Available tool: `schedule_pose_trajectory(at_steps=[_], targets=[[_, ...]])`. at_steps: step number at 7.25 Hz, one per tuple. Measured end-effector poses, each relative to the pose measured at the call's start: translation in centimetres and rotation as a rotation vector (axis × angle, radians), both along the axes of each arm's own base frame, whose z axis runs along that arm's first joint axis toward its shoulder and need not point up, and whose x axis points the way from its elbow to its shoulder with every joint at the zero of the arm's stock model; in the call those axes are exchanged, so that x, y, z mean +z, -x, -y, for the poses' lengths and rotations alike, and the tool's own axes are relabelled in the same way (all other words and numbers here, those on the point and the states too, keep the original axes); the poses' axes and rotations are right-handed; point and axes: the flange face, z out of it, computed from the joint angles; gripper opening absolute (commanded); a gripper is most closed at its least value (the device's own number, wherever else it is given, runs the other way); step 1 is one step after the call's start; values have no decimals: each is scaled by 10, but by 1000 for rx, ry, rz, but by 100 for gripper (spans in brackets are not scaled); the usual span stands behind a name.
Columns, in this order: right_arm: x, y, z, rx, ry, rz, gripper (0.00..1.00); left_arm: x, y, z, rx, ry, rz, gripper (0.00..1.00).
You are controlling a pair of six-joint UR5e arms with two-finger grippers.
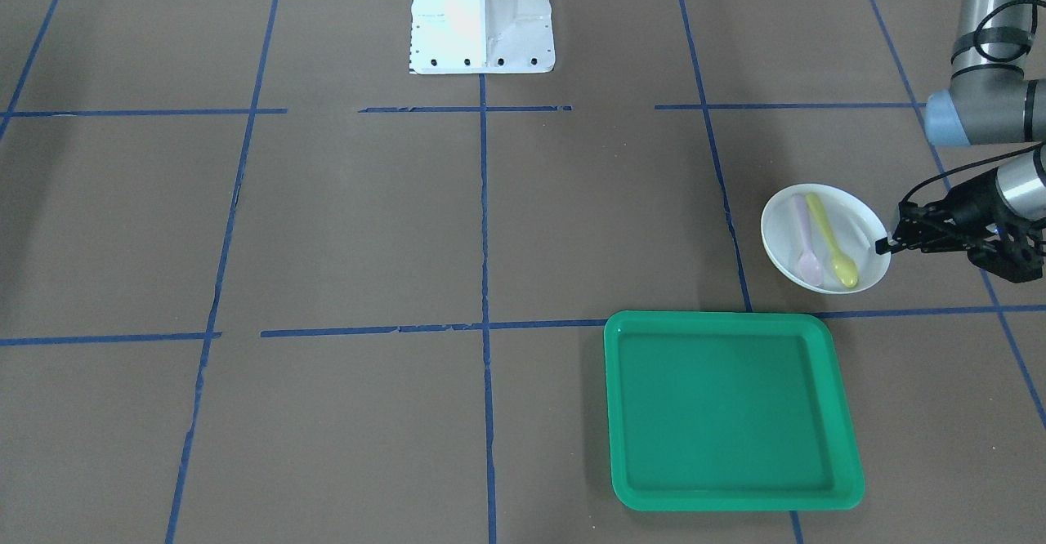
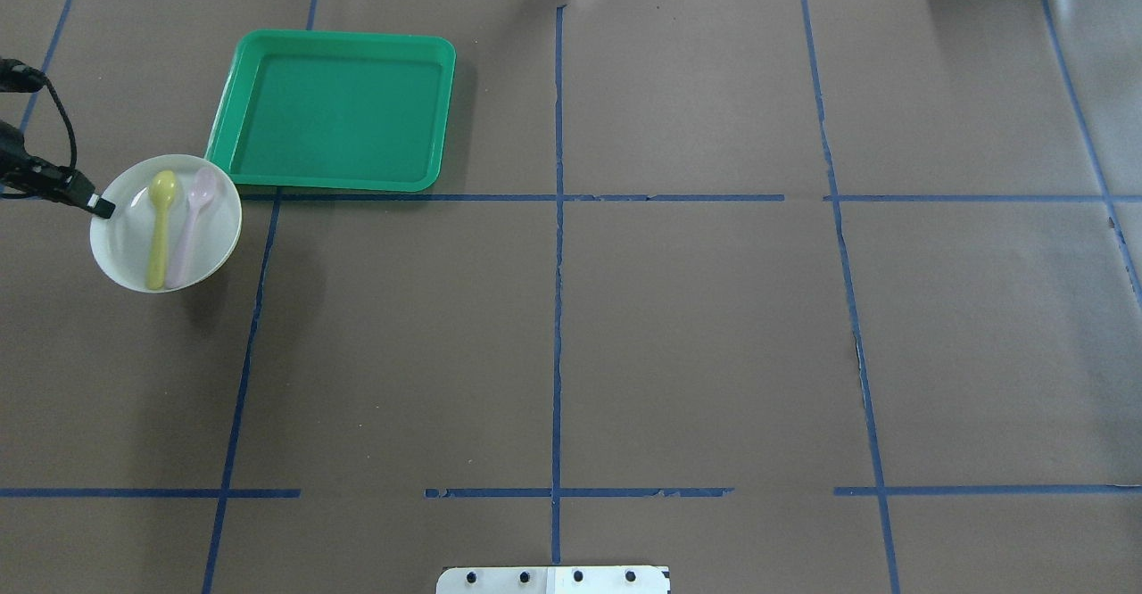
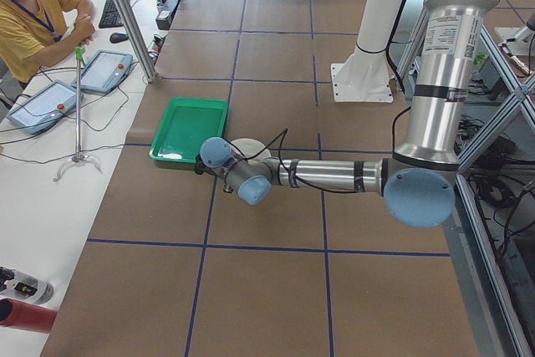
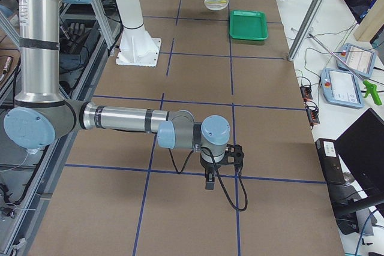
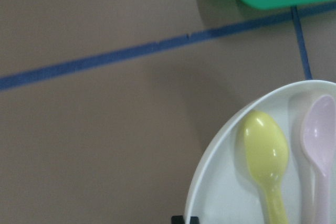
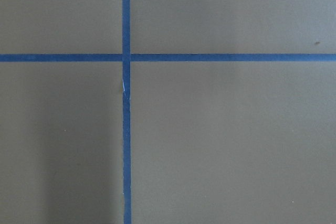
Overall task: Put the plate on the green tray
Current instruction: 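Lift the plate with the left gripper and carry it over the green tray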
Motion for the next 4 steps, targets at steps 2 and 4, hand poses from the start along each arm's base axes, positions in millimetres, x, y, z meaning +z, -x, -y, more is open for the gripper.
schedule_pose_trajectory(at_steps=[2,4], targets=[[0,0,0,0,0,0,100,-27,-21,54,-20,16,-3,0],[0,0,0,0,-1,0,100,-41,-34,95,-47,44,13,0]])
